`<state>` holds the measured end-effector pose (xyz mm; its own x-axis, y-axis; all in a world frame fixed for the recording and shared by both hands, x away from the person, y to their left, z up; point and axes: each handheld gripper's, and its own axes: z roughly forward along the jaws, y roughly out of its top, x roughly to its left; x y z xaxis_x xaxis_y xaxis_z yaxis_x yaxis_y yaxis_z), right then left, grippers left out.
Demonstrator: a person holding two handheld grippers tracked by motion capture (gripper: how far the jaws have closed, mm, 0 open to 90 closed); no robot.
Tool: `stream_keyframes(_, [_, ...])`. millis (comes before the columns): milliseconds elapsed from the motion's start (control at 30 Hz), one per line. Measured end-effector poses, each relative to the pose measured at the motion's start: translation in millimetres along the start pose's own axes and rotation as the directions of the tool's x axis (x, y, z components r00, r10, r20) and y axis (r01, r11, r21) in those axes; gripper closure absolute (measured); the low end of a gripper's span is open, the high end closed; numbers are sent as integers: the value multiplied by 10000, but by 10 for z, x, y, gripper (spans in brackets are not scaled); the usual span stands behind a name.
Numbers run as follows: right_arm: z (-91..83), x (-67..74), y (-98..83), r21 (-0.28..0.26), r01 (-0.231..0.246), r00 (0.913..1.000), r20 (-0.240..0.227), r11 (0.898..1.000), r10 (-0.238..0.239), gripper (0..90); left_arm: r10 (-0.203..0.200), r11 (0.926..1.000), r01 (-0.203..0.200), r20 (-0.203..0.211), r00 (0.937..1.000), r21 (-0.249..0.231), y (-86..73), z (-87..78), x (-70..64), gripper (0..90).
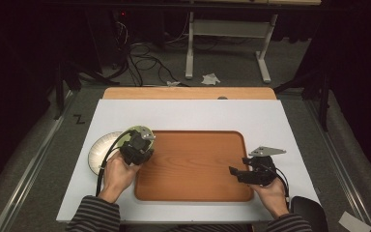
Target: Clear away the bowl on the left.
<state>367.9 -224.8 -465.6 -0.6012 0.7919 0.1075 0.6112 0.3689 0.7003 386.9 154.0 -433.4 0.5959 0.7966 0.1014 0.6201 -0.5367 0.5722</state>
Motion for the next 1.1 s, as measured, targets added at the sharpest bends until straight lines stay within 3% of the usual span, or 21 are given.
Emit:
stream_keyframes(267, [-22, -7, -25, -45, -109, 9999, 73, 9999, 109, 345, 726, 9974, -723, 406, 9965, -69, 100, 51, -194, 846])
stream_keyframes(800, [-70, -23, -76, -101, -171, 9996, 213, 9998, 173, 342, 1224, 9925, -1218, 832, 9890, -125, 172, 120, -321, 846])
stream_keyframes(1100, [-98, -30, -110, -112, -261, 9991, 328, 9996, 264, 340, 1592, 9872, -1585, 1149, 9805, -158, 225, 164, -431, 846])
